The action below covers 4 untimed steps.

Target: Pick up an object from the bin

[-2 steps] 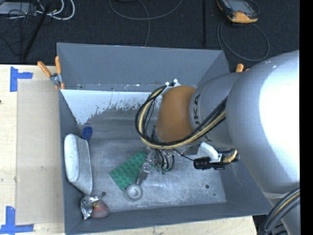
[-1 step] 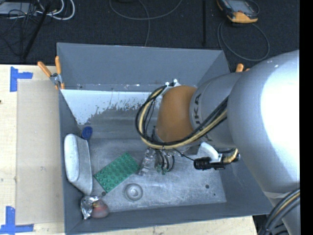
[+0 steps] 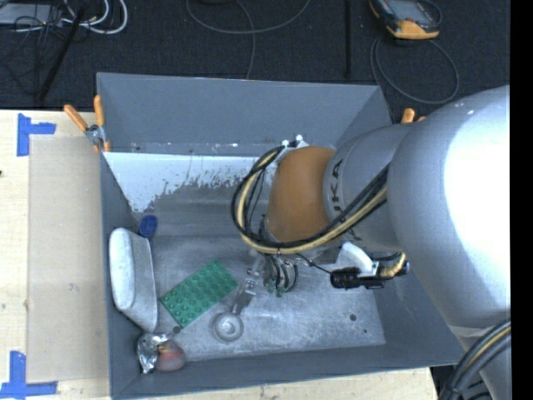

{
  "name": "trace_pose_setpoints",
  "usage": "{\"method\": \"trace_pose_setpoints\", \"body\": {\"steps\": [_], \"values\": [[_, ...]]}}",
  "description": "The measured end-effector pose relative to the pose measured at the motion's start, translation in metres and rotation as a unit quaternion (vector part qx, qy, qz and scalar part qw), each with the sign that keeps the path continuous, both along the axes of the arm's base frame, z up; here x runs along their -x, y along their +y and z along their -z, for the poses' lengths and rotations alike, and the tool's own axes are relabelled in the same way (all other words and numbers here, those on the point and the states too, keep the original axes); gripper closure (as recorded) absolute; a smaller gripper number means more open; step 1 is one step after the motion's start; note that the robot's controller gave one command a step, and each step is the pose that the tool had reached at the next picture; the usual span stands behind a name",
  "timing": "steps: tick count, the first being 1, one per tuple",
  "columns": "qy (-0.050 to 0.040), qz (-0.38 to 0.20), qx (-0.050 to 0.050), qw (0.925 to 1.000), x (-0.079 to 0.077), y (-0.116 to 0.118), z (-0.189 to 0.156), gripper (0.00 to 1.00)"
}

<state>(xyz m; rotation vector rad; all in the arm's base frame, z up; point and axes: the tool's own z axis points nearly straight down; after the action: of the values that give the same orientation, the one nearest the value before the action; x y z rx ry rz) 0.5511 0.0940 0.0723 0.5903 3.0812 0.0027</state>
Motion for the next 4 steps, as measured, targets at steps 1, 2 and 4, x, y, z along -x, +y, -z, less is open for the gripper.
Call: {"method": "trace_pose_setpoints", "body": {"steps": [1, 2, 4], "values": [[0.0009, 0.009, -0.001, 1.0, 0.023, 0.06, -0.002, 0.0], [0.0061, 0.061, 0.005, 0.9981, -0.007, 0.087, 0.001, 0.0], [-0.0014, 0.041, -0.001, 0.9992, -0.012, 0.075, -0.15, 1.0]]}}
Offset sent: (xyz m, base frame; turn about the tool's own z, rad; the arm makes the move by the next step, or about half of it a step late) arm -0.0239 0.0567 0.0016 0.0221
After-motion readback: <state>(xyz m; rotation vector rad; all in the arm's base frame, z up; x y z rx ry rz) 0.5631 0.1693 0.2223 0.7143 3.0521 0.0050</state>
